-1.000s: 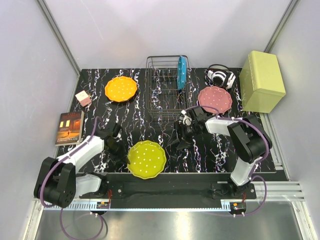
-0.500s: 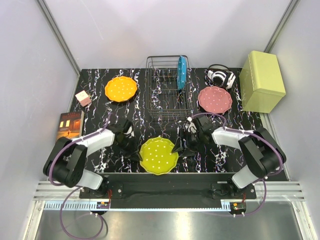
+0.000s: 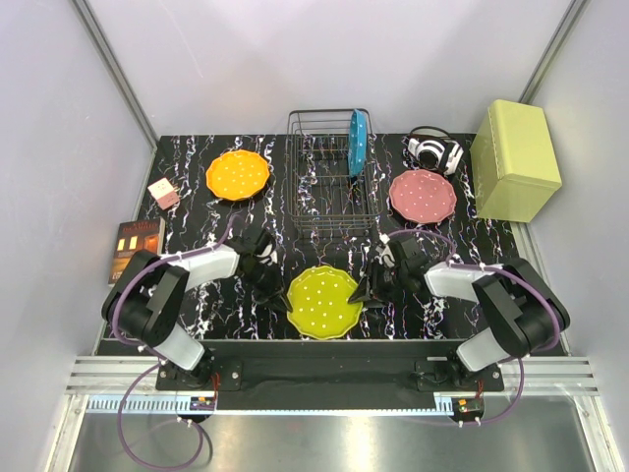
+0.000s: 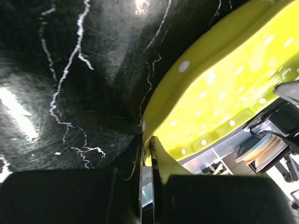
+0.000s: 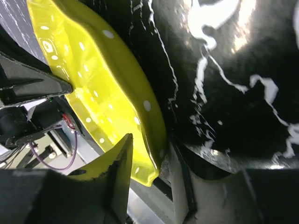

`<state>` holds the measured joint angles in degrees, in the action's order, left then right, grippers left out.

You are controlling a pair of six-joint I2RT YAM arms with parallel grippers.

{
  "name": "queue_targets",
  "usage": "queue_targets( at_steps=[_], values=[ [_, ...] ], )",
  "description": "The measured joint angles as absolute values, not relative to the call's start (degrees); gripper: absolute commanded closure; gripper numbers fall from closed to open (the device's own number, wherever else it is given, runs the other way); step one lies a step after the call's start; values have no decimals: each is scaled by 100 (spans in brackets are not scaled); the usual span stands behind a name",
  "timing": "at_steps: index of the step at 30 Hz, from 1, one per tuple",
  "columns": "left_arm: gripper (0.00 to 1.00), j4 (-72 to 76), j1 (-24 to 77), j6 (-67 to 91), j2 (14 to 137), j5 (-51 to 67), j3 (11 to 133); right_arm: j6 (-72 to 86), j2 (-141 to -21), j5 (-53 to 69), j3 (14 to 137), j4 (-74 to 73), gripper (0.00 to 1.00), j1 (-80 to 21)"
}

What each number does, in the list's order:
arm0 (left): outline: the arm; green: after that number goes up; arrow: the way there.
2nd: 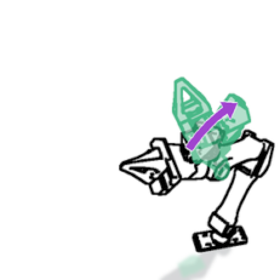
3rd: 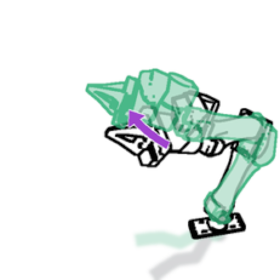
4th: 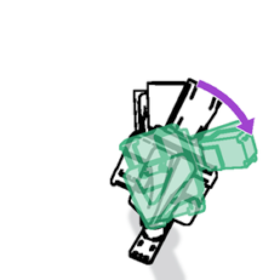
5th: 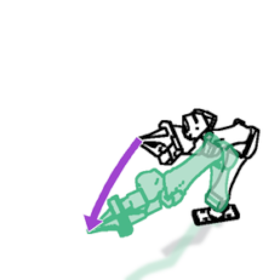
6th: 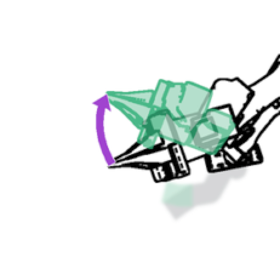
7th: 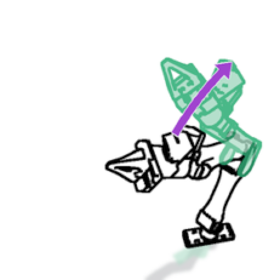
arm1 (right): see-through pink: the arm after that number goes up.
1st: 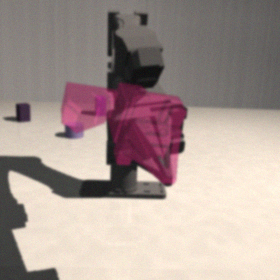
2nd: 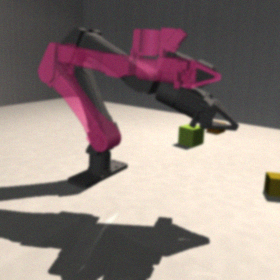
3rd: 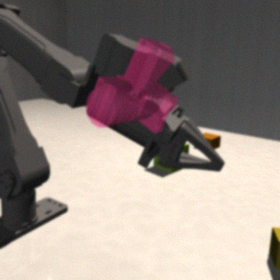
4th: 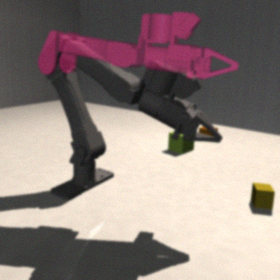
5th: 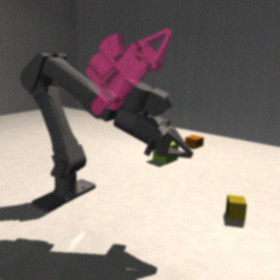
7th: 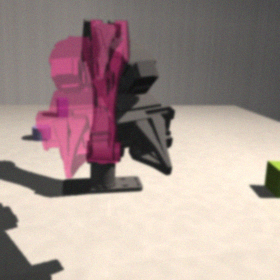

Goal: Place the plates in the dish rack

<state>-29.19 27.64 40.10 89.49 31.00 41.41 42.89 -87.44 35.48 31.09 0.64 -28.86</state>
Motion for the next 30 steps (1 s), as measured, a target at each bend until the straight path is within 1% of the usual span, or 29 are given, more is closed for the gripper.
queue_targets(
  at_steps=[4, 8, 10, 12, 15, 19, 20, 21, 24, 26, 28, 30],
  values=[
    [100, -2808, 2779, 3994, 9096, 3365, 4145, 4296, -8423, 3323, 2884, 143, 63, -2886],
    [100, -2753, 2799, 4014, 9172, 3494, 4154, 4289, -8324, 3194, 2880, 141, 76, -2882],
    [100, -2744, 2803, 4014, 9172, 3496, 4154, 4268, -8309, 3192, 2880, 106, 77, -2882],
    [100, -2738, 2805, 4014, 9177, 3498, 4154, 4248, -8285, 3199, 2880, 91, 68, -2882],
    [100, -2716, 2808, 4027, 9212, 3551, 4154, 4244, -8281, 3214, 2880, 141, 50, -2873],
    [100, -2624, 2814, 4040, 9279, 3686, 4152, 4226, -8281, 3310, 2880, 252, 56, -2849],
    [100, -2602, 2814, 4045, 9292, 3717, 4145, 4224, -8283, 3347, 2858, 301, 60, -2829],
    [100, -2565, 2812, 4056, 9295, 3756, 4121, 4230, -8283, 3376, 2823, 370, 65, -2803],
    [100, -2434, 2805, 4071, 9295, 3883, 4027, 4206, -8368, 3413, 2753, 486, 72, -2742],
    [100, -2311, 2790, 4108, 9292, 3992, 3942, 4195, -8464, 3498, 2755, 563, 73, -2722],
    [100, -2187, 2746, 4154, 9303, 4123, 3859, 4204, -8534, 3529, 2753, 714, 69, -2692],
    [100, -2123, 2707, 4171, 9406, 4296, 3839, 4228, -8626, 3531, 2755, 932, 72, -2663]
  ],
)
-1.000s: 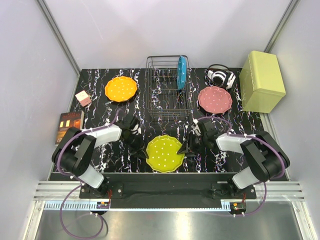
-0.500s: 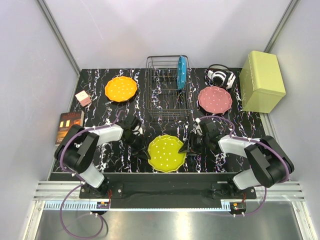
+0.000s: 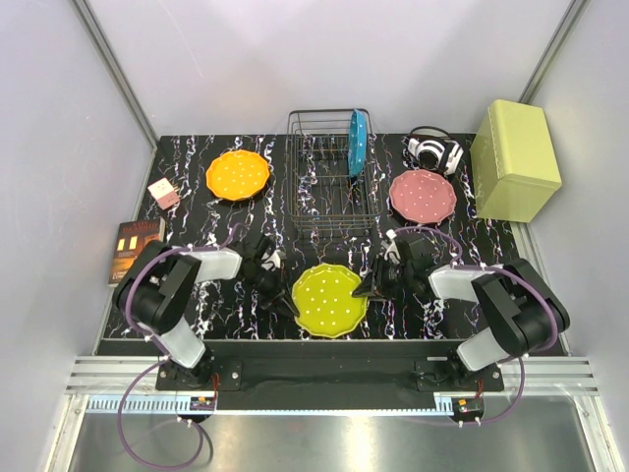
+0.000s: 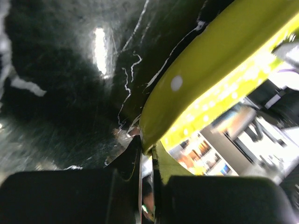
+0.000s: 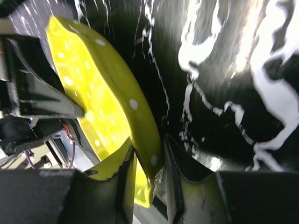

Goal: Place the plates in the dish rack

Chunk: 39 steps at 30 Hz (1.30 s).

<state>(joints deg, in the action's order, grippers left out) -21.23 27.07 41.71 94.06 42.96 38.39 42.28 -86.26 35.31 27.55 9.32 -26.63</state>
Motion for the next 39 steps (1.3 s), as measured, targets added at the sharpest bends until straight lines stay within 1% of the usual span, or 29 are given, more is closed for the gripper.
queue_targets(
  at_steps=[1, 4, 6, 7, 9, 10, 11, 12, 13, 15, 18, 21, 27, 30, 35, 39],
  values=[
    [100, -2093, 2676, 4169, 9509, 4458, 3839, 4248, -8687, 3546, 2755, 1039, 74, -2639],
    [100, -2088, 2620, 4069, 9800, 4888, 3857, 4204, -8849, 3664, 2783, 1317, 78, -2580],
    [99, -2095, 2600, 3962, 9806, 4919, 3857, 4158, -8921, 3741, 2805, 1411, 95, -2567],
    [89, -2095, 2596, 3920, 9813, 4936, 3857, 4136, -8936, 3765, 2810, 1431, 100, -2558],
    [81, -2110, 2563, 3815, 9826, 4960, 3857, 4082, -8954, 3848, 2860, 1406, 100, -2543],
    [70, -2121, 2547, 3743, 9826, 4965, 3857, 4040, -8954, 3894, 2902, 1365, 100, -2541],
    [67, -2128, 2539, 3671, 9830, 4963, 3857, 3975, -8947, 3955, 2974, 1286, 100, -2536],
    [65, -2110, 2539, 3573, 9835, 4934, 3854, 3872, -8917, 4053, 3109, 1072, 100, -2534],
    [61, -2139, 2539, 3479, 9832, 4947, 3859, 3774, -8853, 4209, 3299, 799, 100, -2539],
    [57, -2147, 2519, 3288, 9747, 4969, 3861, 3430, -8646, 4434, 3763, 132, 100, -2552],
    [54, -2099, 2416, 2847, 9459, 4939, 4001, 2624, -8311, 4574, 4797, -1002, 100, -2753],
    [51, -2244, 2099, 2314, 8702, 4930, 4200, 2021, -8200, 4591, 5640, -1772, 100, -2797],
    [41, -2438, 1420, 1444, 7105, 4630, 5072, 1441, -8138, 4541, 6709, -2919, 100, -2832],
    [40, -2440, 1291, 1151, 6455, 4504, 5553, 1240, -8143, 4322, 6947, -3304, 100, -2864],
    [39, -2425, 1288, 1037, 6064, 4418, 6058, 1022, -8370, 3811, 7299, -3691, 100, -2851],
    [39, -2449, 1205, 1039, 6045, 4051, 6064, 989, -8873, 3505, 8088, -3951, 100, -2832]
  ],
)
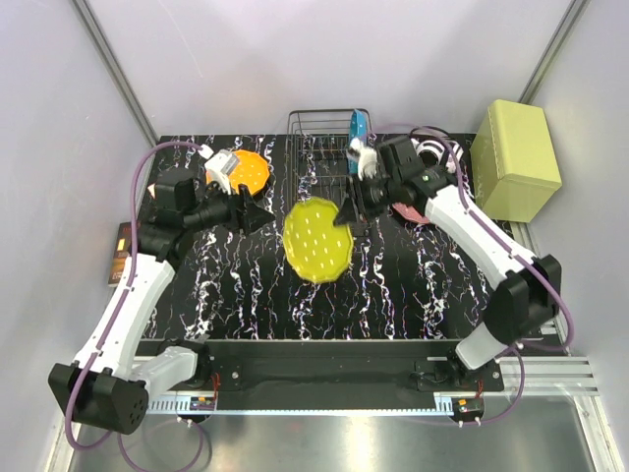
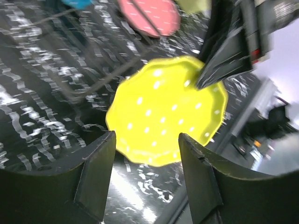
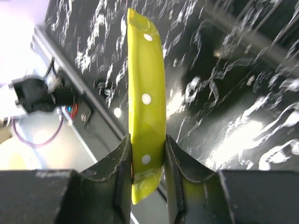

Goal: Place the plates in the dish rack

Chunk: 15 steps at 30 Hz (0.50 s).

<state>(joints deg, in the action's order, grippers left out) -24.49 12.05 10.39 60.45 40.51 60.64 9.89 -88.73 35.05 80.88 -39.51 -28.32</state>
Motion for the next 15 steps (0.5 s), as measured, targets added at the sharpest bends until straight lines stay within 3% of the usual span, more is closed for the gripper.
queue_targets(
  at_steps=[8, 15],
  values=[
    [39, -2349, 838, 1037, 6001, 3068, 5940, 1133, -10276, 2886, 11316, -3988, 100, -2705],
    [40, -2119, 652, 1194, 6016, 2751, 5706, 1177, -11421, 1444, 13633, -3798, 100, -2687]
  ],
)
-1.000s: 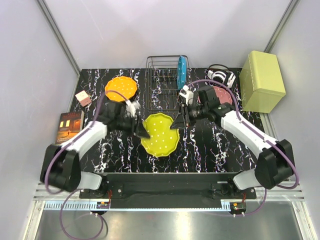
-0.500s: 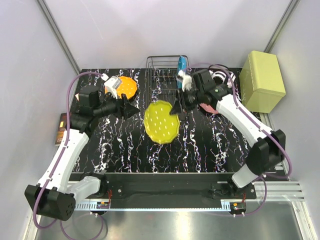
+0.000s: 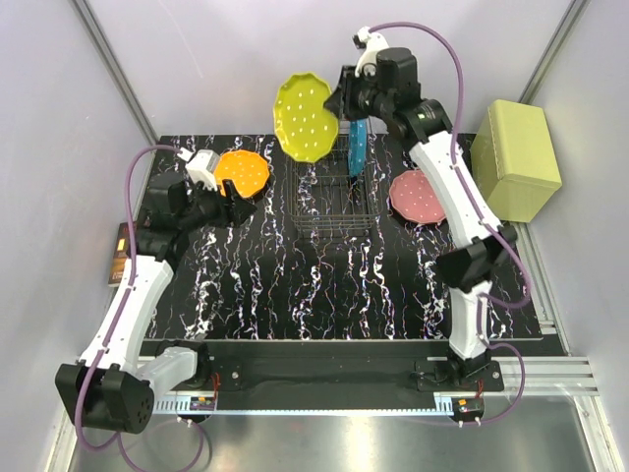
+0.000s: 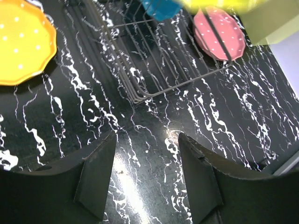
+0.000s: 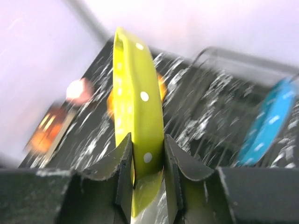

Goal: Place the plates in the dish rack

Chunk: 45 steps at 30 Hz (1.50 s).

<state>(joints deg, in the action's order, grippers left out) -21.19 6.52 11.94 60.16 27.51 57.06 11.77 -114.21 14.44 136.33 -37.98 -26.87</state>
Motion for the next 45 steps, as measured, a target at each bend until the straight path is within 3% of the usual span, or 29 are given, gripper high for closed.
queue_targets(
  at_steps=[5, 14, 29, 45],
  values=[
    [39, -2056, 558, 1253, 6018, 2663, 5470, 1092, -12532, 71, 14811, -3680, 100, -2705],
    [39, -1885, 403, 1345, 6023, 2628, 5177, 395, -13520, -2403, 14870, -3057, 100, -3052],
    [40, -1627, 294, 1540, 6445, 2698, 5011, -1951, -13847, -4014, 14881, -377, 100, -3750],
    [32, -1404, 294, 1745, 6246, 2453, 4646, -2724, -14103, -5271, 14857, -322, 100, -3669]
  ],
)
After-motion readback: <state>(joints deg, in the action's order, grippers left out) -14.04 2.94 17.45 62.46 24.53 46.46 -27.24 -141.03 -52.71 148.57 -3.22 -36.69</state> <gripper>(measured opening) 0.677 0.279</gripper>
